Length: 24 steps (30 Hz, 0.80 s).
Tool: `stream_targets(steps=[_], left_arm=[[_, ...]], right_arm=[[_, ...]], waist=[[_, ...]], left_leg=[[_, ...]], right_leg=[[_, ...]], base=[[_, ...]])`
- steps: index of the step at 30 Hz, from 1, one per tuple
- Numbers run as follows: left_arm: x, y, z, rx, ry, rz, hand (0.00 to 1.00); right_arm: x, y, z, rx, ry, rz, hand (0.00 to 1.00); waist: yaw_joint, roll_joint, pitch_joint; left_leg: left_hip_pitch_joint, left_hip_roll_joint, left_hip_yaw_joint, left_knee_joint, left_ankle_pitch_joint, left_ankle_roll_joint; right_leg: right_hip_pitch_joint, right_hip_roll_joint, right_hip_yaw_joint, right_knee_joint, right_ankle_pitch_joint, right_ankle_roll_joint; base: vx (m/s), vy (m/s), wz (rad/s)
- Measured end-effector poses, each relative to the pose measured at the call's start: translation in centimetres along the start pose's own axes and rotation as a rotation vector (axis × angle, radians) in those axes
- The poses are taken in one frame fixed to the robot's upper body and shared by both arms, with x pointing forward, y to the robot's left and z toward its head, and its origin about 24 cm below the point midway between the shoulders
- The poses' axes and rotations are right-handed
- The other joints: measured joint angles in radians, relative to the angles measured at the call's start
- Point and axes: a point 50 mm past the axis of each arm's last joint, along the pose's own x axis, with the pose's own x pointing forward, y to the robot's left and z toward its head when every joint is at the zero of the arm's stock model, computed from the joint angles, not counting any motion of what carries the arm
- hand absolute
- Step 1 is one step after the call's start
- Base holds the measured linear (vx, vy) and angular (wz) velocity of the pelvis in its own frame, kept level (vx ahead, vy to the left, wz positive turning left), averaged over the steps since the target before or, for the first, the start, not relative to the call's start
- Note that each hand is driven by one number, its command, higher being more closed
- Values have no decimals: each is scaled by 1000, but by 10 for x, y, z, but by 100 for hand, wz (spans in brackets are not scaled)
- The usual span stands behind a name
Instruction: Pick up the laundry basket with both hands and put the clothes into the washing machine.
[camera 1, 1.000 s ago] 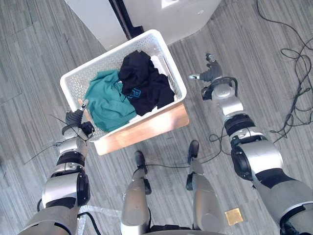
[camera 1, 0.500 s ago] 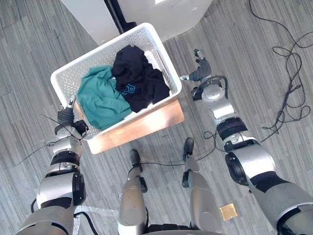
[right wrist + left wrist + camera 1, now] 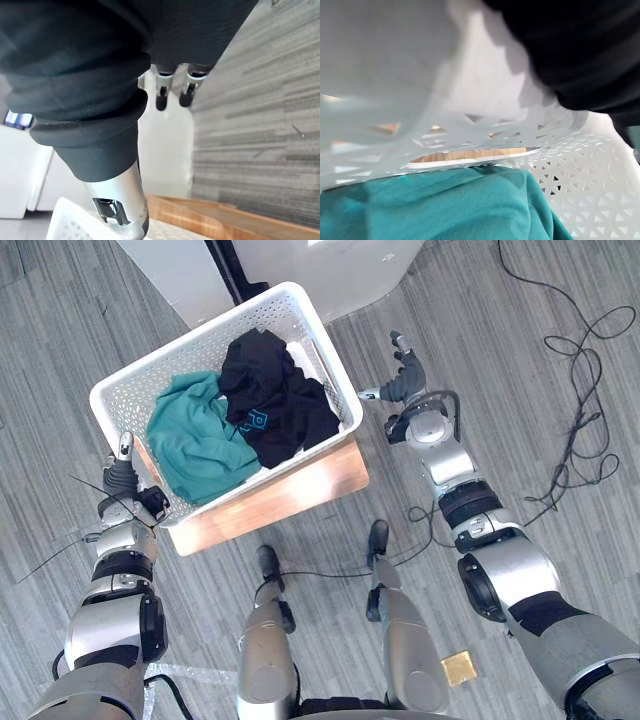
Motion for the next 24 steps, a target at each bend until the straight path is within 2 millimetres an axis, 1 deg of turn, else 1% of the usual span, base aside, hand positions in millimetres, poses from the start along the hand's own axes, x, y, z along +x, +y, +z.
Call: stream_targets(steps=[3,6,12,16,19,24], left_arm=[[0,0,-2,1,3,1,0],[0,-4,0,-6,-2,-8,0],[-1,-13,3,-14,-22,-30,0],[-2,-16,6,-15,-38,-37,0],[-3,-19,6,-10,-46,-37,0],[-7,-26,4,2,-66,-55,0]], right_arm=[[1,3,4,7,-10,2,0],[2,8,11,20,-24,10,0],[8,-10,11,69,7,-53,0],[9,-12,10,67,10,-58,0],[9,-11,10,68,11,-55,0],[7,0,12,80,12,-30,0]], waist=[[0,0,0],[-1,0,0],[8,0,0],[7,0,0],[9,0,0],[11,0,0]], left_leg=[[-1,0,-1,1,0,0],[-7,0,-8,3,0,0],[-12,-2,-19,3,0,0],[-15,-3,-23,4,1,-1],[-17,-3,-24,4,1,-1],[-18,-3,-26,4,1,-1]], right_leg=[[0,0,-1,0,0,0],[-1,-2,-7,1,0,0],[-1,-6,-14,3,0,0],[-2,-7,-18,3,0,0],[-2,-7,-20,3,0,0],[-3,-8,-21,3,0,0]], base=[[0,0,0],[2,2,4],[1,1,5],[2,1,1],[0,0,0],[2,0,1]])
